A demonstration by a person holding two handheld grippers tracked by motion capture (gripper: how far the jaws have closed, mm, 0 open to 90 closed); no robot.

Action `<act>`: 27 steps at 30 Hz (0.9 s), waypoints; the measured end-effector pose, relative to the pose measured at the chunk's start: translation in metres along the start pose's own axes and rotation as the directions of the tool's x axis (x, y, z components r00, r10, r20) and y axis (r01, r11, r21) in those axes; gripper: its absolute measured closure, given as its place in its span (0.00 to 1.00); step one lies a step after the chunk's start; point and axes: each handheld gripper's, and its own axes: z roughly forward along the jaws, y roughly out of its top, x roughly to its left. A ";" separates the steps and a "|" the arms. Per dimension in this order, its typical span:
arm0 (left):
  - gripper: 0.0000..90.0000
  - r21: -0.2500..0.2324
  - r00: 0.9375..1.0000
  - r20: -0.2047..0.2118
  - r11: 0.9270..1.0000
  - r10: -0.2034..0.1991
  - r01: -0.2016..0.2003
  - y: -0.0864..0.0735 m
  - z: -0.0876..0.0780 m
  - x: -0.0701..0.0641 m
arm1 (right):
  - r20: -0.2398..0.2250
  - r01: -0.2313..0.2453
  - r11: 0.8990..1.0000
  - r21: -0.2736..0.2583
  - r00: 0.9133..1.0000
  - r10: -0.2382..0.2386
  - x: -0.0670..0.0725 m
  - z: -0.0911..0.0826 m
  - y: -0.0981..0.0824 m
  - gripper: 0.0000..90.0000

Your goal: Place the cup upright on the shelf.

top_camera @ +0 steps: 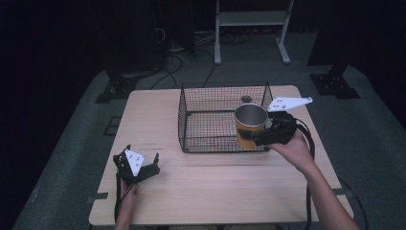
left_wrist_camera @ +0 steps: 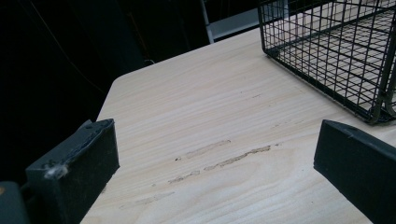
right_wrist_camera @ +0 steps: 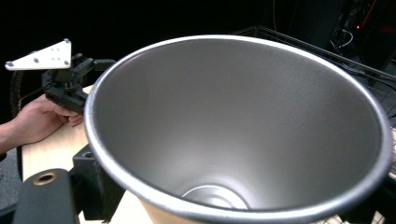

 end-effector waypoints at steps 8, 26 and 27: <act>0.00 -0.001 1.000 0.001 1.000 -0.001 0.001 0.000 0.000 0.000 | 0.001 -0.013 1.000 0.002 1.000 0.013 -0.015 0.007 0.009 0.16; 0.00 -0.003 1.000 0.002 1.000 -0.003 0.003 0.000 0.000 0.000 | -0.001 -0.032 0.999 0.036 0.999 0.033 -0.042 0.027 0.028 0.16; 0.00 -0.003 1.000 0.002 1.000 -0.003 0.003 0.000 0.000 0.000 | -0.002 -0.031 0.999 0.040 1.000 0.031 -0.043 0.028 0.029 0.16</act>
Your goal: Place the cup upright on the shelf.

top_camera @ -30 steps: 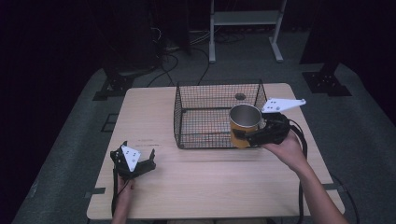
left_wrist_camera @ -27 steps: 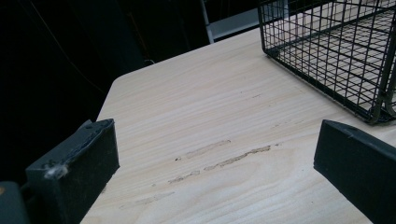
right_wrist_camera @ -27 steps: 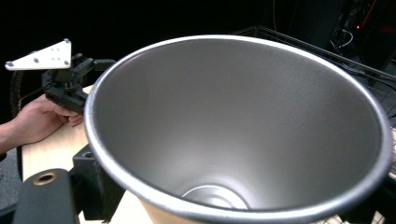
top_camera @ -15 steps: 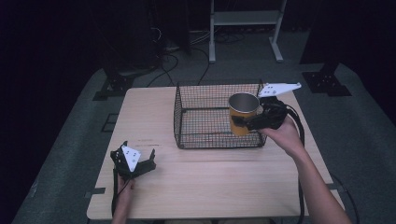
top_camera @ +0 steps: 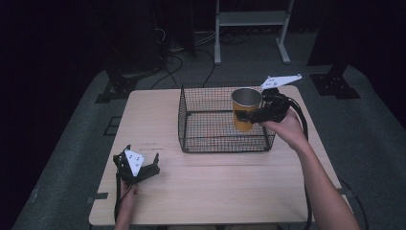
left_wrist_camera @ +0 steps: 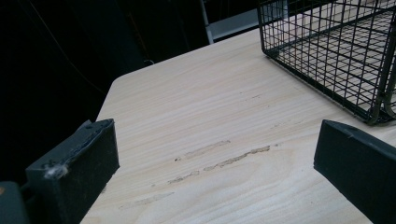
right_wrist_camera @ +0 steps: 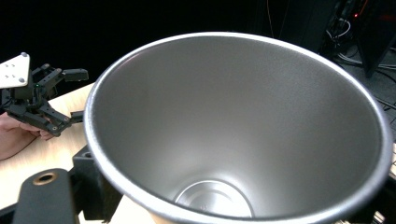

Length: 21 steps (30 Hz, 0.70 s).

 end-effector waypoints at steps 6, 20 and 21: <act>0.00 -0.002 1.000 0.000 1.000 0.000 0.000 0.000 0.000 0.000 | -0.008 -0.013 1.000 0.013 1.000 0.013 -0.010 0.014 0.010 0.16; 0.00 -0.002 1.000 0.002 1.000 -0.002 0.002 0.000 0.000 0.000 | -0.047 -0.051 0.997 0.055 0.997 0.053 -0.029 0.057 0.013 0.15; 0.00 -0.002 1.000 0.002 1.000 -0.001 0.002 0.000 0.000 0.000 | -0.047 -0.051 0.997 0.055 0.997 0.053 -0.029 0.057 0.013 0.15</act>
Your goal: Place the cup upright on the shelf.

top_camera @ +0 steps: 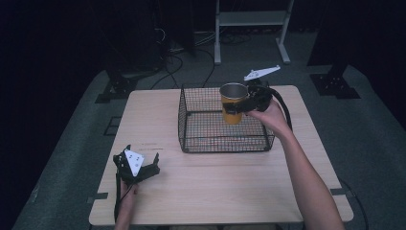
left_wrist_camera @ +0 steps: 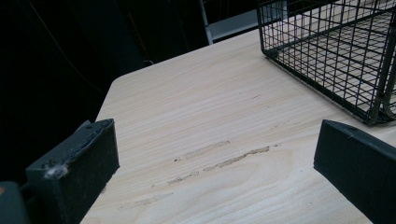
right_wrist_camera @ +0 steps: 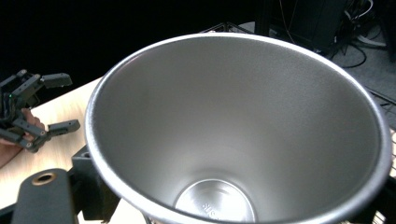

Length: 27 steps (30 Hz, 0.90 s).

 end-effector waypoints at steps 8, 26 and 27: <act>0.00 -0.001 1.000 0.001 1.000 -0.005 0.005 0.000 0.000 0.001 | -0.006 -0.019 0.999 0.035 1.000 0.019 -0.008 0.024 -0.001 0.15; 0.00 -0.001 1.000 0.002 1.000 0.001 -0.001 0.000 0.000 0.000 | 0.034 -0.077 0.995 0.061 0.997 0.075 -0.027 0.067 -0.021 0.15; 0.00 -0.002 1.000 0.003 1.000 -0.001 0.001 0.000 0.000 0.000 | 0.041 -0.070 0.995 0.070 0.997 0.067 -0.027 0.069 -0.022 0.15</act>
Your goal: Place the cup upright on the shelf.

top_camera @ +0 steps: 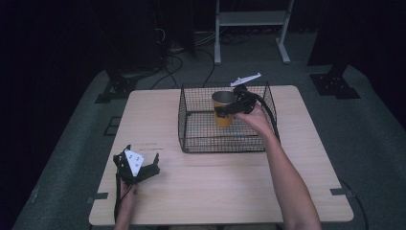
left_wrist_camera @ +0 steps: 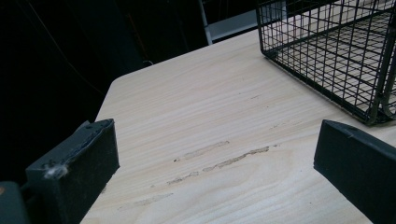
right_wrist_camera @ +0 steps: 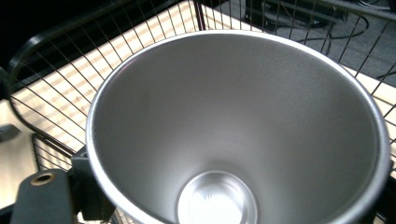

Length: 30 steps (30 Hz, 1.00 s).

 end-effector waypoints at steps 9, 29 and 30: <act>0.00 0.000 1.000 0.001 1.000 0.003 -0.003 0.000 0.000 0.000 | 0.020 0.030 0.997 0.067 0.999 -0.031 -0.001 0.018 -0.001 0.15; 0.00 0.001 1.000 0.002 1.000 0.002 -0.002 0.000 0.000 0.000 | 0.063 0.046 0.981 0.187 0.996 -0.059 -0.003 0.045 -0.013 0.15; 0.00 0.000 1.000 0.002 1.000 0.002 -0.002 0.000 0.000 0.000 | 0.063 0.048 0.981 0.186 0.996 -0.061 -0.002 0.045 -0.012 0.15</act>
